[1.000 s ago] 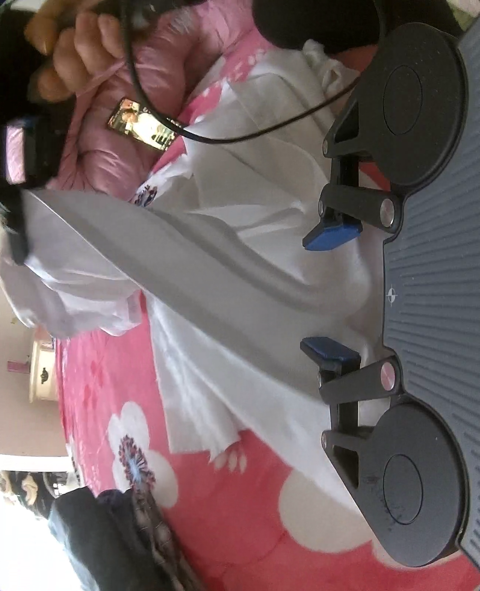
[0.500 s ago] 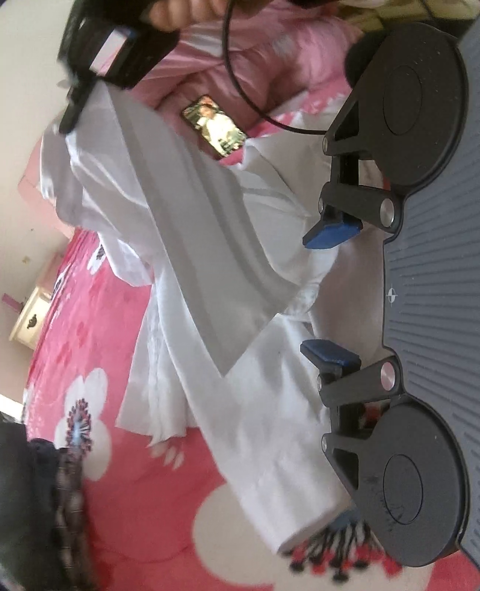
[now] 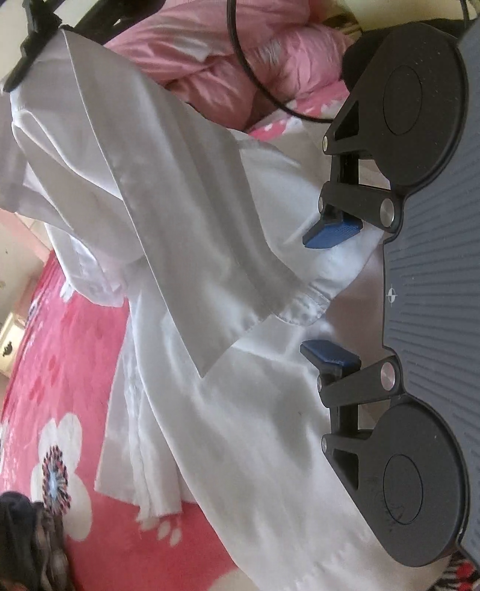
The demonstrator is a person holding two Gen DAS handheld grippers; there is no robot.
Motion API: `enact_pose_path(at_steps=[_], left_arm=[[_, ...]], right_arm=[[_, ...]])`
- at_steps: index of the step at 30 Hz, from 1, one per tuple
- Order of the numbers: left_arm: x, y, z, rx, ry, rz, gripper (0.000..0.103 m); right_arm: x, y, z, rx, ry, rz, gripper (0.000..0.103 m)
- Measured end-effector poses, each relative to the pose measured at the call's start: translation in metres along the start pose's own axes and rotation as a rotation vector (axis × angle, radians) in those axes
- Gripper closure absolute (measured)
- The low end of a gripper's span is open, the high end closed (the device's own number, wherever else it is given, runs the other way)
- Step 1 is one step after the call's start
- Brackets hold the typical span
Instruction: Fold clothes
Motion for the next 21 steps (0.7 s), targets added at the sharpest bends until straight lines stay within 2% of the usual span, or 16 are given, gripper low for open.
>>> enact_pose_path(at_steps=[5, 10, 11, 13, 15, 19, 21], left_arm=[[0.010, 0.004, 0.013, -0.084, 0.032, -0.038, 0.052], [0.016, 0.015, 0.028, -0.130, 0.051, -0.028, 0.069], [0.017, 0.018, 0.030, -0.135, 0.053, -0.021, 0.073], [0.016, 0.025, 0.035, -0.143, 0.052, -0.007, 0.089], [0.014, 0.030, 0.038, -0.131, 0.056, 0.008, 0.096], [0.011, 0.033, 0.038, -0.090, 0.071, 0.022, 0.100], [0.011, 0.034, 0.033, -0.095, 0.078, 0.013, 0.100]], right_arm=[[0.003, 0.000, -0.007, 0.012, 0.010, 0.001, 0.100], [0.006, 0.005, -0.008, 0.003, 0.017, 0.003, 0.100], [0.006, 0.006, -0.008, -0.001, 0.019, 0.000, 0.100], [0.008, 0.008, -0.010, -0.011, 0.029, -0.007, 0.100], [0.010, 0.010, -0.013, -0.026, 0.046, -0.018, 0.100], [0.016, 0.014, -0.021, -0.054, 0.083, -0.037, 0.100], [0.019, 0.016, -0.026, -0.060, 0.100, -0.039, 0.100]])
Point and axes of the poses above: each gripper's, at about its wrist camera, not at the fingertips, and z roughly the way its jaws point, y to its right, x to its top, the point moved 8 cm from there along z, roughly the way its jaws point, and after that the axes turned 12 degrees about -x, right-handed, at the moved point
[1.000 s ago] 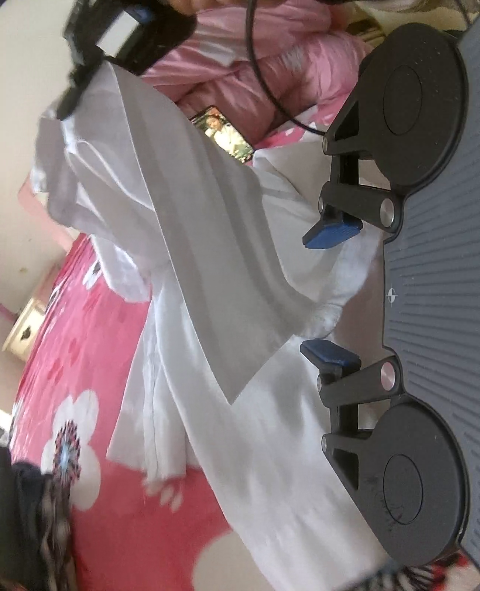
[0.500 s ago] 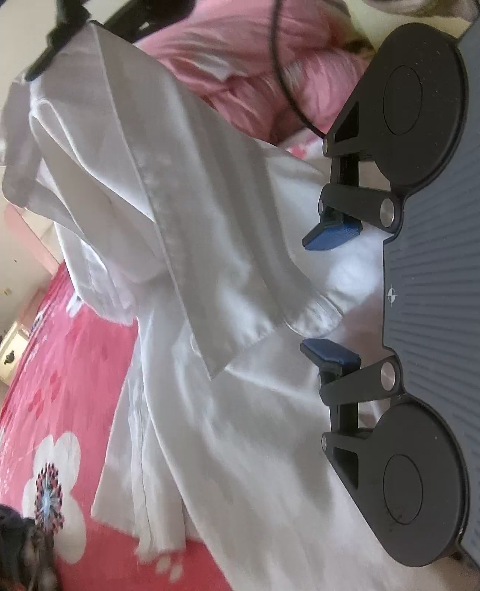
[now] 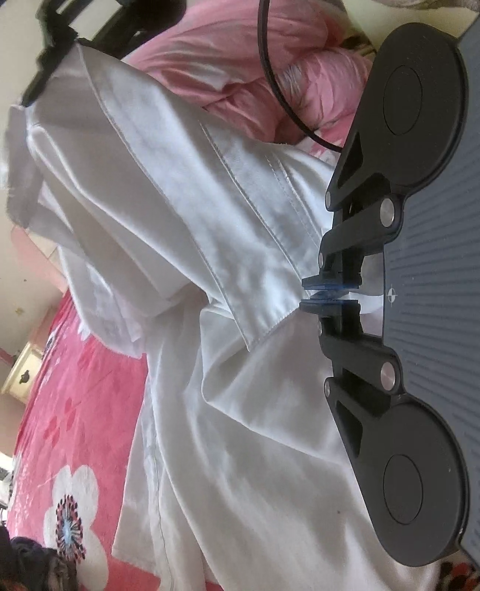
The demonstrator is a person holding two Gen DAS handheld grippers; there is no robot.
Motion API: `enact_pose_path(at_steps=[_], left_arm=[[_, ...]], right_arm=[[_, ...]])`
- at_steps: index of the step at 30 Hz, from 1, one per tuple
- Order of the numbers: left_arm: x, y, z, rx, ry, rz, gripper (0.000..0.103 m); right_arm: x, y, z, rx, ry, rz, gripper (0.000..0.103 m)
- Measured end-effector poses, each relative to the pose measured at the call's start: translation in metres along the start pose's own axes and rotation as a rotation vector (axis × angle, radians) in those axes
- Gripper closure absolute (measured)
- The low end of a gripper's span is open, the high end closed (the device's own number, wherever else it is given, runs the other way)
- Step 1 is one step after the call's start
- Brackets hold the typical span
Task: Fold clothes
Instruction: 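Lift the shirt up with both grippers holding two edges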
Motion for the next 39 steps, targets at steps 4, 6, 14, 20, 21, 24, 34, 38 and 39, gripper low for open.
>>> enact_pose_path(at_steps=[4, 6, 14, 20, 21, 24, 34, 38, 39], left_arm=[[-0.001, 0.000, -0.011, -0.073, -0.002, -0.085, 0.074], [-0.001, -0.001, -0.014, -0.109, 0.008, -0.124, 0.049], [0.005, 0.004, -0.023, -0.223, 0.059, -0.149, 0.026], [0.016, 0.024, -0.027, -0.335, 0.090, -0.127, 0.025], [0.018, 0.028, -0.027, -0.347, 0.102, -0.120, 0.027], [0.025, 0.041, -0.032, -0.365, 0.149, -0.089, 0.046], [0.080, 0.088, -0.106, -0.165, 0.383, 0.117, 0.103], [0.137, 0.128, -0.190, -0.120, 0.611, 0.205, 0.103], [0.149, 0.142, -0.213, -0.127, 0.675, 0.234, 0.103]], right_arm=[[0.006, -0.001, -0.012, 0.000, 0.033, -0.006, 0.100], [0.010, -0.005, -0.018, 0.005, 0.047, -0.008, 0.100], [0.018, -0.028, -0.044, 0.115, 0.028, 0.007, 0.100], [0.025, -0.051, -0.061, 0.213, 0.012, 0.014, 0.100], [0.026, -0.055, -0.063, 0.222, 0.016, 0.011, 0.100], [0.032, -0.064, -0.070, 0.232, 0.048, -0.008, 0.100], [0.066, -0.066, -0.105, 0.151, 0.320, -0.023, 0.099], [0.090, -0.075, -0.142, 0.121, 0.533, -0.038, 0.099], [0.094, -0.082, -0.153, 0.132, 0.577, -0.052, 0.099]])
Point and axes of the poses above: each gripper's, at about its wrist camera, not at the fingertips, and z roughly the way its jaws point, y to its right, x to its top, the point moved 8 cm from there along z, roughly the way its jaws point, and after that the axes turned 12 degrees about -x, right-handed, at the moved point
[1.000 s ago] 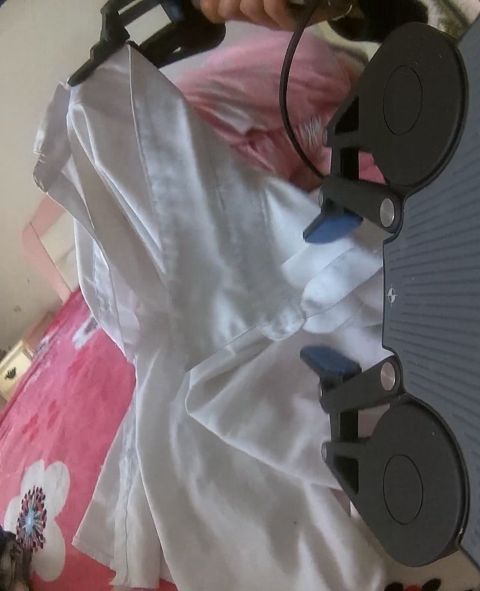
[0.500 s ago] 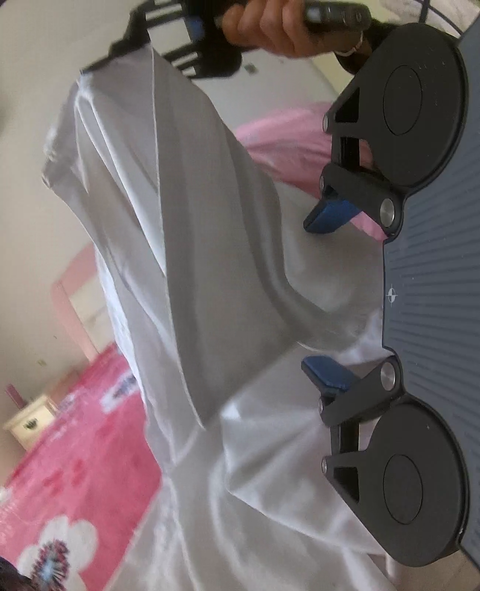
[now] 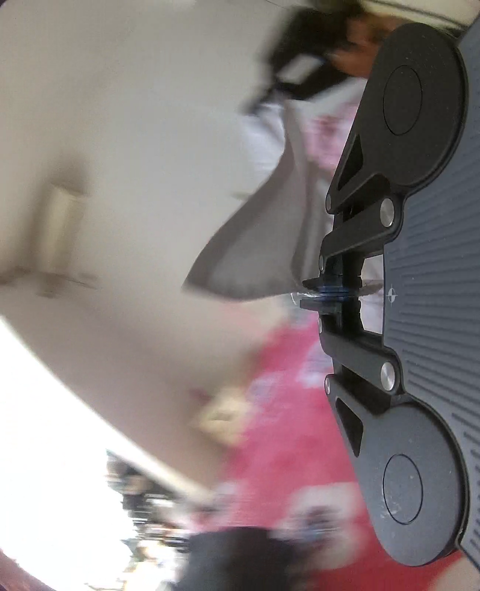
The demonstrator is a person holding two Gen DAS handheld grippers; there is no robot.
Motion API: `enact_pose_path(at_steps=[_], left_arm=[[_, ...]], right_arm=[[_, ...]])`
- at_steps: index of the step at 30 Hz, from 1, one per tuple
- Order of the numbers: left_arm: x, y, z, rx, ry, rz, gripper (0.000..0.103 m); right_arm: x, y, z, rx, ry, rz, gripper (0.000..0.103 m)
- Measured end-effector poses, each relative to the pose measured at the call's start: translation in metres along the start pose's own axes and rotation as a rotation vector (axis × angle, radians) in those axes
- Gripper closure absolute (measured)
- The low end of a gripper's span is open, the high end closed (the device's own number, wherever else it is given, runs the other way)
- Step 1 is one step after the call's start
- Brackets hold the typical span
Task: Fold clothes
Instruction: 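Lift the shirt up with both grippers holding two edges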
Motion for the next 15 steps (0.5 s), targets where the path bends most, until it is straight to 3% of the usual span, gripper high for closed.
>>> enact_pose_path(at_steps=[4, 7, 11, 15], left_arm=[[0.085, 0.062, -0.028, -0.045, 0.208, 0.145, 0.103], [0.128, 0.114, -0.045, -0.092, 0.317, 0.251, 0.103], [0.164, 0.172, -0.065, -0.204, 0.399, 0.310, 0.103], [0.175, 0.213, -0.076, -0.252, 0.457, 0.386, 0.103]], right_arm=[[0.032, -0.041, -0.020, 0.096, 0.113, -0.070, 0.099], [0.054, -0.076, -0.038, 0.178, 0.187, -0.134, 0.099], [0.086, -0.114, -0.066, 0.279, 0.300, -0.173, 0.099], [0.109, -0.135, -0.090, 0.347, 0.395, -0.206, 0.099]])
Point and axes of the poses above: each gripper's, at about its wrist camera, not at the fingertips, and z roughly the way its jaws point, y to its right, x to its top, the point moved 8 cm from there along z, roughly the way its jaws point, and after that the axes turned 12 degrees about -x, right-handed, at the moved point
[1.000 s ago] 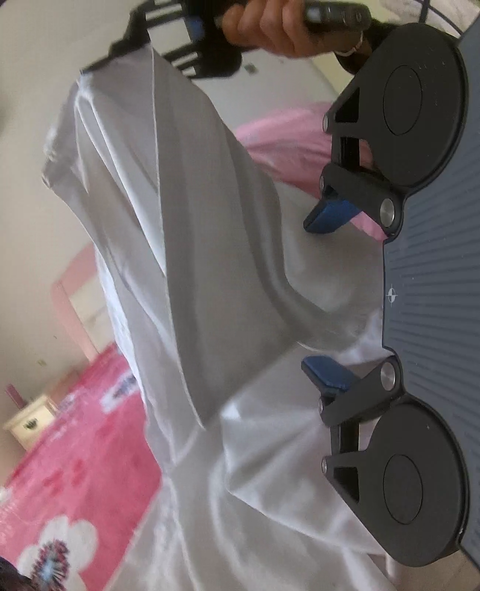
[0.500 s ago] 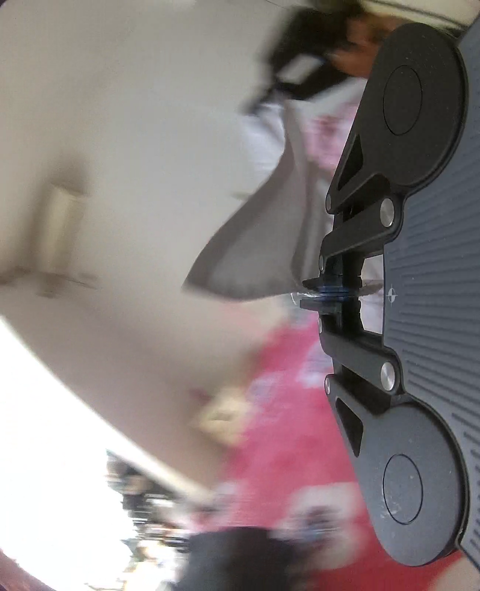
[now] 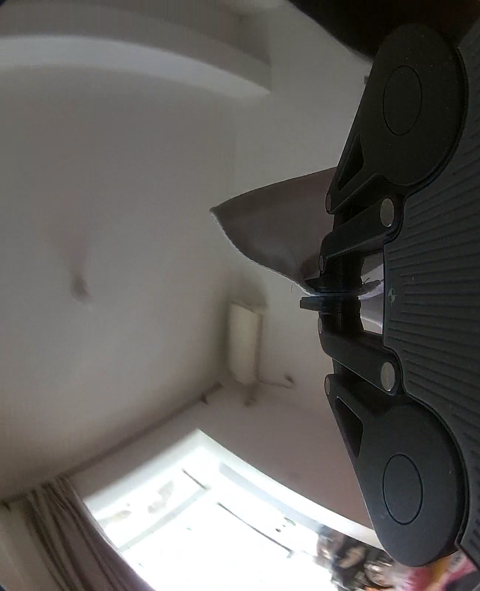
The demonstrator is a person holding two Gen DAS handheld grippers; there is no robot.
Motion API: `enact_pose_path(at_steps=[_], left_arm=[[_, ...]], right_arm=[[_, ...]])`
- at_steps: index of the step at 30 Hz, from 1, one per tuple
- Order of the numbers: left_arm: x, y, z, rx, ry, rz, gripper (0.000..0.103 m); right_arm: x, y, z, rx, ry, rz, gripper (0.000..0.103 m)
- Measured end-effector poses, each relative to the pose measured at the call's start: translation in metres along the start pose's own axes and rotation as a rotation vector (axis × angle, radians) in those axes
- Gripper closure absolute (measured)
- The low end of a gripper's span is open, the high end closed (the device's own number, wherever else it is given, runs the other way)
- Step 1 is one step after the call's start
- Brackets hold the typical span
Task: Fold clothes
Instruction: 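Lift the shirt up with both grippers holding two edges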
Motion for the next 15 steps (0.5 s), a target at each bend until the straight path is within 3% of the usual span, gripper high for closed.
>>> enact_pose_path(at_steps=[8, 11, 15], left_arm=[[-0.003, 0.020, 0.012, -0.043, 0.016, 0.034, 0.103], [-0.001, 0.017, -0.001, -0.023, 0.001, 0.016, 0.103], [-0.021, -0.007, -0.002, 0.040, -0.050, -0.010, 0.103]], right_arm=[[0.019, 0.001, 0.004, 0.006, 0.047, -0.021, 0.100], [0.011, 0.007, 0.006, -0.012, 0.027, -0.032, 0.099], [-0.008, 0.020, 0.015, -0.068, -0.016, -0.066, 0.099]])
Point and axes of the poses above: each gripper's, at about its wrist camera, not at the fingertips, and z roughly the way its jaws point, y to its right, x to its top, the point moved 8 cm from there along z, roughly the way its jaws point, and after that the axes turned 12 degrees about -x, right-handed, at the moved point
